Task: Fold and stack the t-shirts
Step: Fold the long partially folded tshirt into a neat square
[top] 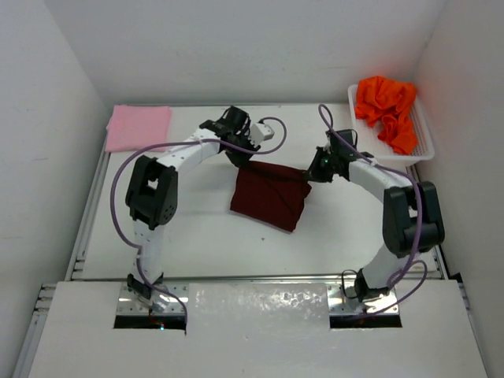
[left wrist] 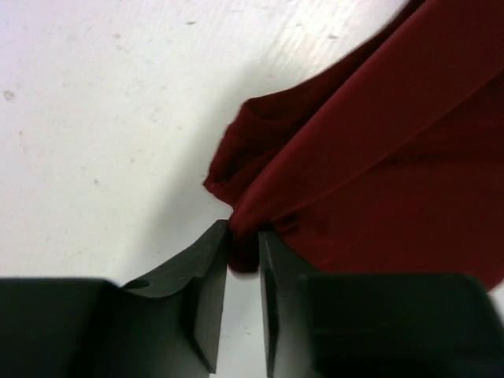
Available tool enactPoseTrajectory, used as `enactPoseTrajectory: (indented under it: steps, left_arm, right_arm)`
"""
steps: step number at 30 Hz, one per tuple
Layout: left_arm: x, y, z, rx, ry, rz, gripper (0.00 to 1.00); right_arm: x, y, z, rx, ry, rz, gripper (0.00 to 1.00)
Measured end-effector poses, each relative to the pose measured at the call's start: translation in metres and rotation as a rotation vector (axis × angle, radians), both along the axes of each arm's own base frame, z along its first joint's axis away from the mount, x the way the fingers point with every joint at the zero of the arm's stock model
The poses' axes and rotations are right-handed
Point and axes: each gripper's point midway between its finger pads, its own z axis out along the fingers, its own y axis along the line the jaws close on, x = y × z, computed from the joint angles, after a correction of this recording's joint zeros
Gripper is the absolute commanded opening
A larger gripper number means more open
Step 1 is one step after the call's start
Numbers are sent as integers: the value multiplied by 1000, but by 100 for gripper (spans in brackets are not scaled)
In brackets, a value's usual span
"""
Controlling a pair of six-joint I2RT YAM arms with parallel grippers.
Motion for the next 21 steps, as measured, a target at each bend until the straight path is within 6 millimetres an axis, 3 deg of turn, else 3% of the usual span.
enactPoseTrajectory:
  steps: [3,6,10,12,16,18,21]
  left_arm:
    - [9,6,-10,38,-12,38,36]
    - [20,13,-17,70,-29,79,49]
    - [43,18,-23,97,-63,149,50]
    - [65,19,-20,90,-91,202,48]
    - [98,24,9,-4,-136,312,47]
    - [98,29,26,-66,-149,335,47]
    - [67,36,40,-145,-99,340,45]
  right_arm:
    - [15,-8,-19,-26,37,-33,13]
    - [28,-22,-30,-63,51,-73,12]
    - [56,-44,-31,-146,36,-114,14]
    - [72,-52,-25,-189,10,-113,16]
    - [84,-56,-4,-242,-65,-68,19]
    - [78,-51,9,-249,-108,-40,19]
    - [55,-30,26,-228,-159,20,17]
